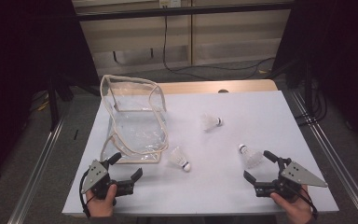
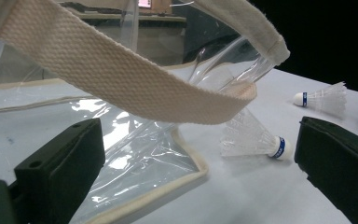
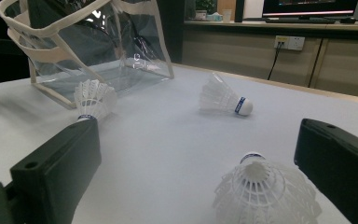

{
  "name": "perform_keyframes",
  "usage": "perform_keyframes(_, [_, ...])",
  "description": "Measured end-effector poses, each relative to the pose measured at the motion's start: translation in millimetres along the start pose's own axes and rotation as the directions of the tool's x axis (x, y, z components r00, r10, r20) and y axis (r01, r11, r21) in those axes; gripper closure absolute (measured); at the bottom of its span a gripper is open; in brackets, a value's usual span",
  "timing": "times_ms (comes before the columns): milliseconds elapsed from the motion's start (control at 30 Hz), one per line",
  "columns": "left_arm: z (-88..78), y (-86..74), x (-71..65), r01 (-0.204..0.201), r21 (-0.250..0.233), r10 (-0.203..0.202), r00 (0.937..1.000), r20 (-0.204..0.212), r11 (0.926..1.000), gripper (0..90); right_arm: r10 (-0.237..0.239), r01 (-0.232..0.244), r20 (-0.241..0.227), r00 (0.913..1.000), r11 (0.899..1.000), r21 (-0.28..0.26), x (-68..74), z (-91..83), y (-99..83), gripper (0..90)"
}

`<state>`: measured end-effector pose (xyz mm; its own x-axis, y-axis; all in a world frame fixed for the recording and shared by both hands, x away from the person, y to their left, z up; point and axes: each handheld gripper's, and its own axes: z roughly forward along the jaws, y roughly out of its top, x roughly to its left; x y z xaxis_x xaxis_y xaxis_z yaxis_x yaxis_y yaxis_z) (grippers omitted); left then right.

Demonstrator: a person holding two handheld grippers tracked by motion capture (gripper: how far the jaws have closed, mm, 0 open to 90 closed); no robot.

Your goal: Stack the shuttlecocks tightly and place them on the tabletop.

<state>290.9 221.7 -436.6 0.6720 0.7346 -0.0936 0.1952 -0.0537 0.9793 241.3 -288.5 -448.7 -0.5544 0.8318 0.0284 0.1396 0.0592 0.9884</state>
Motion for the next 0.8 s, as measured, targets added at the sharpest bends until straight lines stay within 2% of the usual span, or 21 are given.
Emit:
perform_keyframes(267, [-0.6,0.4,-2.6,0.007,0.003,-0.007,1.0,0.003,1.0,1.2,-0.001,0.001,0.007,1.0,1.0,-0.002,-1.1,-2.3,0.7,0.2])
perform_keyframes(500, [2.3,0.0,-11.6,0.0,0.021,-0.001,0.999,0.046,0.9998,1.4,0.001,-0.001,0.002,1.0,1.0,-0.003,-0.9,-1.8,1.0,0.2])
perform_keyframes(800, [6.3,0.7,-17.7,-0.007,0.039,0.005,0.9984,0.057,0.9992,1.5,-0.004,0.004,-0.009,1.0,1.0,0.0,1.2,1.5,1.6,0.4])
